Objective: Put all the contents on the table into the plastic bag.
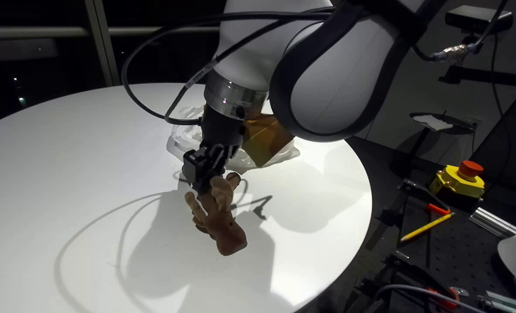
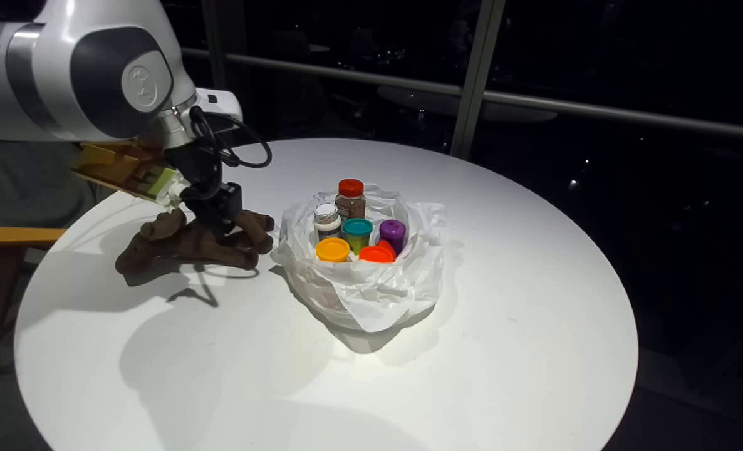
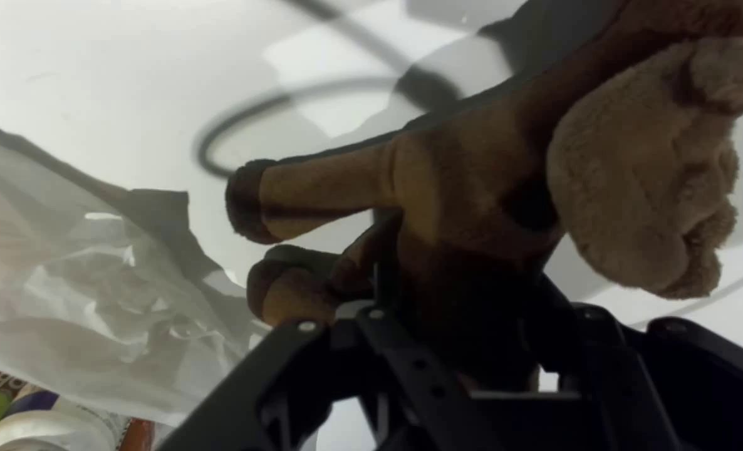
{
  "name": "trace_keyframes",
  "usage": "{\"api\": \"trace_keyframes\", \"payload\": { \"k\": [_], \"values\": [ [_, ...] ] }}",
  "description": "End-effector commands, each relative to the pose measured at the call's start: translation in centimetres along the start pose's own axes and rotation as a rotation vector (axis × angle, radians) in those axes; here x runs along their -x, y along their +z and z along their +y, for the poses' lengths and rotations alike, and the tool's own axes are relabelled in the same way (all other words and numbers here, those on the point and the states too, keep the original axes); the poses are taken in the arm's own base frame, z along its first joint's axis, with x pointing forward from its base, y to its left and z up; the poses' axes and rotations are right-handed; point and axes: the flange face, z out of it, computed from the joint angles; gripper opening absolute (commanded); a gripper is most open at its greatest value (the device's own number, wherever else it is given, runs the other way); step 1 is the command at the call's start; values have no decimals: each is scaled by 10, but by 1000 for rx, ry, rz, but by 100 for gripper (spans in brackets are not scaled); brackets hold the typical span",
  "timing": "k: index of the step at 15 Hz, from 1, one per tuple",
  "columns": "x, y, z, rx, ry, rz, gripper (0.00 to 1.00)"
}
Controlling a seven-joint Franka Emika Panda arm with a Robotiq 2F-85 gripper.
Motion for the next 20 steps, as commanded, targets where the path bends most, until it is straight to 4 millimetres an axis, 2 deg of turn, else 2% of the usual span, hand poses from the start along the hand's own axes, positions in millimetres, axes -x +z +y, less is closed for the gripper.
{"api": "trace_keyframes", "payload": {
  "k": [1, 3, 4, 5, 6, 9, 12, 13, 16, 20],
  "values": [
    [-9, -18, 11, -4, 31, 30, 23],
    [-11, -35, 17, -14, 53, 52, 19],
    [-12, -52, 19, -17, 53, 63, 14],
    [-13, -65, 21, -18, 55, 77, 16],
    [-13, -87, 23, -3, 47, 96, 17],
    [-24, -128, 38, 79, 3, 128, 15],
    [-54, -154, 52, 228, -67, 180, 16],
    [-60, -157, 54, 275, -92, 198, 17],
    [-66, -142, 51, 412, -184, 253, 16],
    [-53, -113, 51, 607, -282, 289, 16]
  ]
}}
